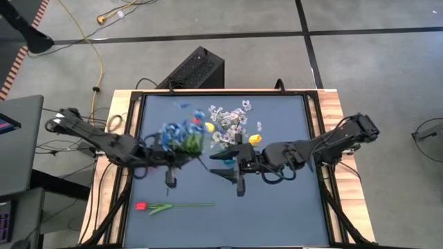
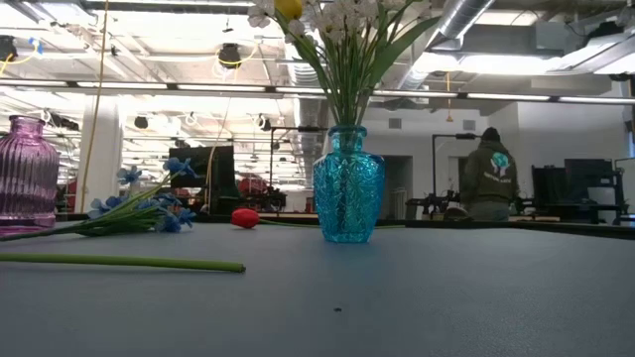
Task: Sort flowers into vase by color
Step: Put the bottom blue flowers into the purple vase, then put the bottom red tulip into the purple vase
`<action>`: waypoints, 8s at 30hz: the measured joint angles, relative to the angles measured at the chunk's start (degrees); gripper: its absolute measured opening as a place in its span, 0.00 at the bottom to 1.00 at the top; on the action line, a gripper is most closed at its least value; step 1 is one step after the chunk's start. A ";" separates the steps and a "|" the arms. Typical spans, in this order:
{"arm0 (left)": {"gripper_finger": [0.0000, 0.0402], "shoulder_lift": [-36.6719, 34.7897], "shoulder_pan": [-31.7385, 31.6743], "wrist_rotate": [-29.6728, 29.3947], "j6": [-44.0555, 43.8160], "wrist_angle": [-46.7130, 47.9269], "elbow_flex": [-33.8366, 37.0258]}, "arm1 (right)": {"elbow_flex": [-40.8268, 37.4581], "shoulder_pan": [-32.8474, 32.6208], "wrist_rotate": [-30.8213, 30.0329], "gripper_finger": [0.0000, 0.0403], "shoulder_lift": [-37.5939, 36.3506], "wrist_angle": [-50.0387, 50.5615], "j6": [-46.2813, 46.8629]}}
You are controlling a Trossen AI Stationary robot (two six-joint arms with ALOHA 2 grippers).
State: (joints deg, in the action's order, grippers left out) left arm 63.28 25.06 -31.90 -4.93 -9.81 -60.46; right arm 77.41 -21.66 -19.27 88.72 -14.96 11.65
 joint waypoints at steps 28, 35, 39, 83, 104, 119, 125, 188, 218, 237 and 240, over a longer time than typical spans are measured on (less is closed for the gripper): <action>0.01 -25.76 0.04 -13.01 -40.81 76.79 1.02 | 0.00 -4.94 5.73 0.65 -0.32 6.77 5.49; 0.01 -31.77 2.46 -11.10 -42.38 71.89 10.83 | 0.00 -5.01 5.73 0.65 -0.32 7.24 6.38; 0.01 -36.76 3.59 -9.64 -41.82 69.10 14.20 | 0.00 -5.21 5.73 0.65 -0.32 7.38 6.52; 0.01 -44.22 3.96 -1.53 -31.45 67.58 22.75 | 0.00 -3.68 5.73 0.65 -0.32 6.72 9.49; 0.24 -44.56 3.96 2.30 -33.05 68.64 22.62 | 0.00 -3.64 5.90 0.65 -0.32 6.80 11.02; 0.31 -44.56 3.96 17.70 -43.56 87.17 13.27 | 0.00 -3.79 5.99 0.65 -0.32 7.20 10.85; 0.31 -44.56 3.96 28.87 -49.05 90.60 13.26 | 0.00 -3.83 10.76 0.65 -0.32 8.51 10.85; 0.28 -13.44 41.29 32.50 -57.50 55.51 12.91 | 25.52 -1.68 3.92 0.15 51.48 28.29 10.55; 0.28 -13.44 40.90 -7.46 -35.29 28.76 12.89 | -14.89 -7.80 12.60 0.05 20.00 -3.50 14.89; 0.28 -13.08 32.09 -16.81 -15.67 16.49 12.87 | -18.21 -1.38 20.61 0.05 4.60 -25.86 2.17; 0.28 -11.85 29.84 -16.77 -15.63 15.96 12.87 | -17.93 1.16 20.39 0.05 5.42 -29.62 3.22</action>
State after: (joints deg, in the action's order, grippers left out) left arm 51.43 54.89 -48.67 -20.56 6.16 -47.59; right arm 59.48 -20.50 1.13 94.14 -44.58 14.88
